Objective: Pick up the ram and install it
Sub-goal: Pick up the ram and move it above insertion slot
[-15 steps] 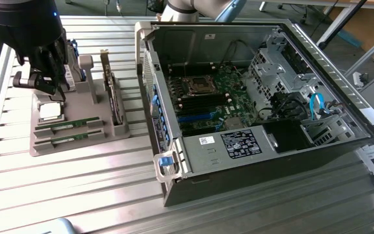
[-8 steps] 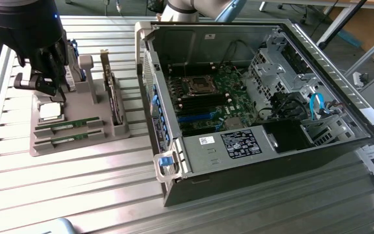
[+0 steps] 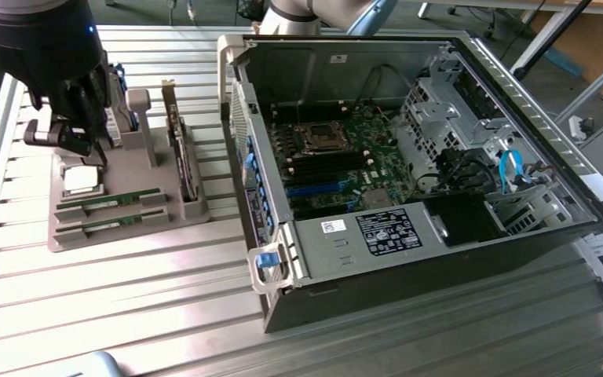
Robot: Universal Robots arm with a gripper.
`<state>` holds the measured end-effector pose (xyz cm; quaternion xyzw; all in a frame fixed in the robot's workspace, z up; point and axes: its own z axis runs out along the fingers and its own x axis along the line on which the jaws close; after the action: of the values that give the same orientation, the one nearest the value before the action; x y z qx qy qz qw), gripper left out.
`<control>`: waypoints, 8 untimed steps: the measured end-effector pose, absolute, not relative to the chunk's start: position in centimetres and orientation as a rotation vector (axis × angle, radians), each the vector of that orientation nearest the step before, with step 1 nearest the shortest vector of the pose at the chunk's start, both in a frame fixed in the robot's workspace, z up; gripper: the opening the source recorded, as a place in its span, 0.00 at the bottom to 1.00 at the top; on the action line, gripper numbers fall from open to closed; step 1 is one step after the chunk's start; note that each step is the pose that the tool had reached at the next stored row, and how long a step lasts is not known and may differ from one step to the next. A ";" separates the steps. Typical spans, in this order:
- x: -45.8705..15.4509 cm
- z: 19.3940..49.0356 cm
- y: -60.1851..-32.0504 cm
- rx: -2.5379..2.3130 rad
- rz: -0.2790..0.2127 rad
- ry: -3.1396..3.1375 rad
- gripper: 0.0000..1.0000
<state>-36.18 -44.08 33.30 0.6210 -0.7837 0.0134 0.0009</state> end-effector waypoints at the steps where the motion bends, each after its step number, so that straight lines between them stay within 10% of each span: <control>1: -36.2 33.3 -44.1 1.950 0.042 -2.460 0.30; 8: -36.2 33.0 -44.1 1.950 0.042 -2.460 0.30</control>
<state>-36.18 -44.08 32.95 0.6211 -0.7836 0.0134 0.0009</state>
